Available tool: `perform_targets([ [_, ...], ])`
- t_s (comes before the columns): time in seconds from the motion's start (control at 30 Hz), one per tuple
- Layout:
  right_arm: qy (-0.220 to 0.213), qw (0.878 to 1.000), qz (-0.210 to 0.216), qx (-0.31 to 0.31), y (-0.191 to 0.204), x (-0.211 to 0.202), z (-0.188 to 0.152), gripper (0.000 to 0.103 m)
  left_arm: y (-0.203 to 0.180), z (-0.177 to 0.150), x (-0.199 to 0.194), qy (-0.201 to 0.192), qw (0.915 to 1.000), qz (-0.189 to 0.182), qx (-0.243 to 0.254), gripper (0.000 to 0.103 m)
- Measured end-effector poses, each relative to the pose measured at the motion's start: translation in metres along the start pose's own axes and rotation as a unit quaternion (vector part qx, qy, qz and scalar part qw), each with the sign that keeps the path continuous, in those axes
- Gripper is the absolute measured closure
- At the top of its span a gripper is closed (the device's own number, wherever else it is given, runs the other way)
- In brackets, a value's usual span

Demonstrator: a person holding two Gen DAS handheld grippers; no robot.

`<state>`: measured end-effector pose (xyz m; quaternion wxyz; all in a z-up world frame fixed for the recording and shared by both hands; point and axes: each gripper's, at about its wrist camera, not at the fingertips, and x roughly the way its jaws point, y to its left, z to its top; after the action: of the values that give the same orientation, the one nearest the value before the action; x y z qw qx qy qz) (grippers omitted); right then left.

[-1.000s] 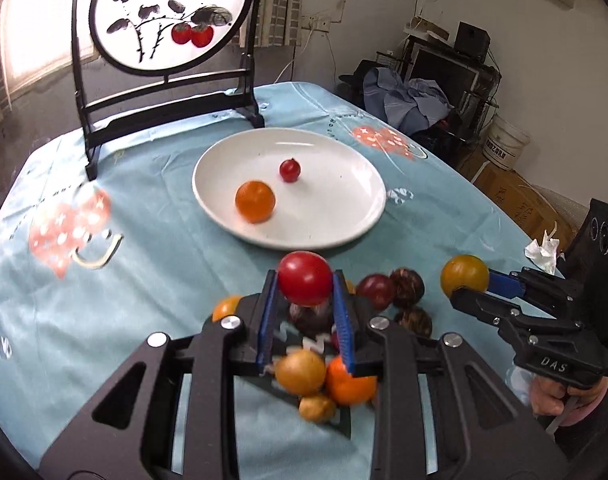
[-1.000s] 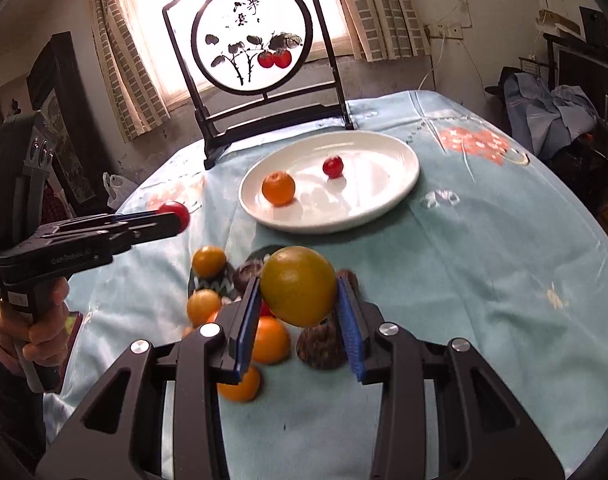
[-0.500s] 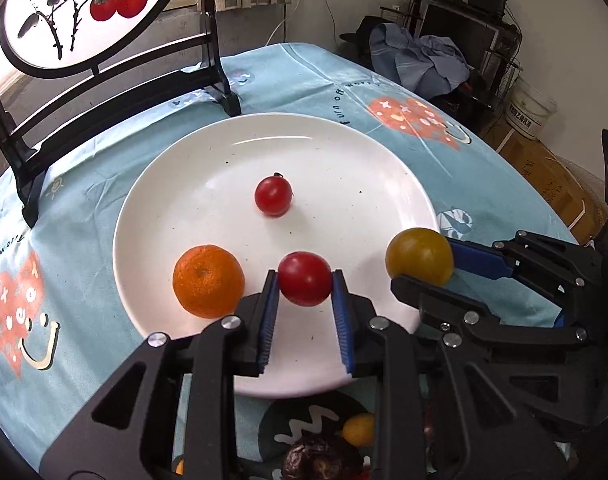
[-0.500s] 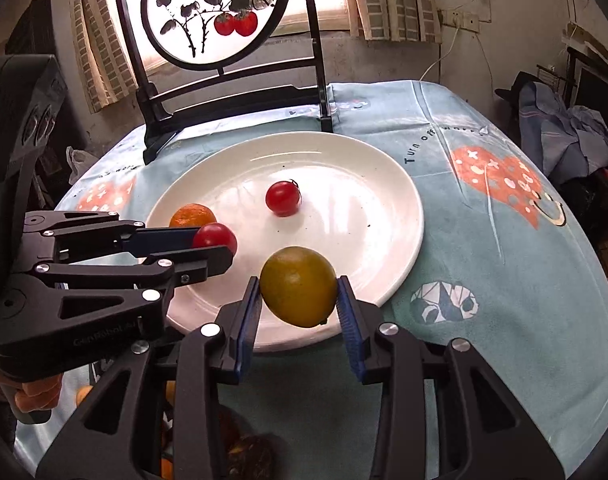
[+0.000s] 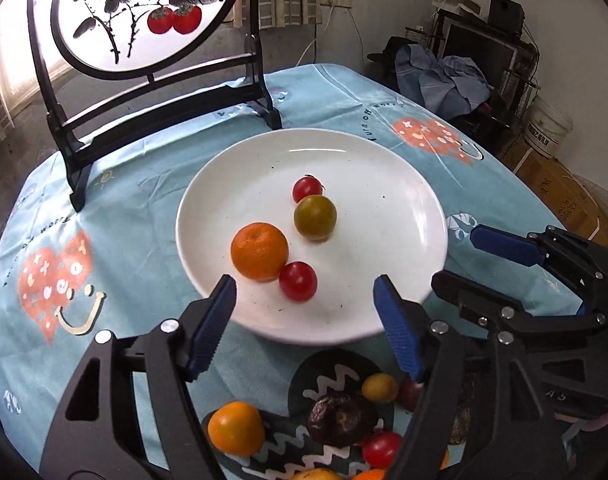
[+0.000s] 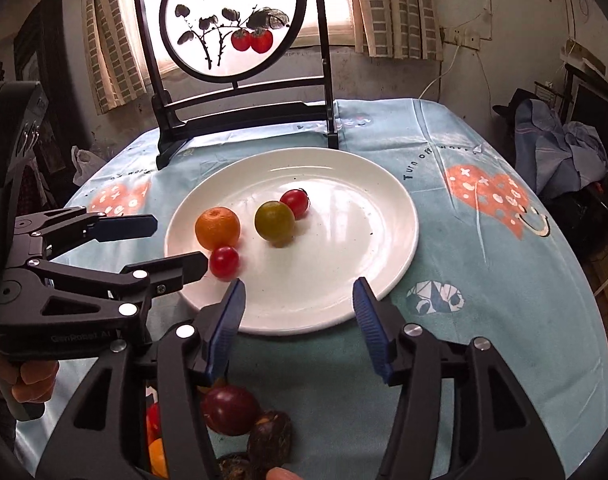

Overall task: Organize fruits
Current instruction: 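Carry both tomatoes onto the white plate and open both tools, then return to the pile and grasp the orange tomato with the right tool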

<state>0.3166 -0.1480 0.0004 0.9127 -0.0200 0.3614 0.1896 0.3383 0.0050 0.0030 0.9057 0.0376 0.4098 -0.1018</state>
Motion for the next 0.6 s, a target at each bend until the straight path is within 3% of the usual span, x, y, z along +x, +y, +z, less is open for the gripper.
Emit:
perform_targets([
  [0.07, -0.007, 1.000, -0.003, -0.003, 0.005, -0.013, -0.004, 0.047, -0.003, -0.007, -0.018, -0.014, 0.9999, 0.007, 0.002, 0.026],
  [0.17, -0.014, 1.000, -0.017, -0.003, 0.012, -0.031, -0.011, 0.047, -0.003, -0.021, -0.040, -0.032, 0.9994, 0.014, -0.005, 0.016],
  [0.3, -0.017, 0.999, -0.033, -0.014, 0.024, -0.049, -0.025, 0.047, -0.003, -0.042, -0.066, -0.047, 0.9988, -0.002, -0.014, 0.015],
  [0.6, -0.016, 0.999, -0.048, -0.013, 0.047, -0.078, -0.069, 0.047, 0.000, -0.096, -0.089, -0.064, 0.9971, 0.023, -0.033, 0.012],
])
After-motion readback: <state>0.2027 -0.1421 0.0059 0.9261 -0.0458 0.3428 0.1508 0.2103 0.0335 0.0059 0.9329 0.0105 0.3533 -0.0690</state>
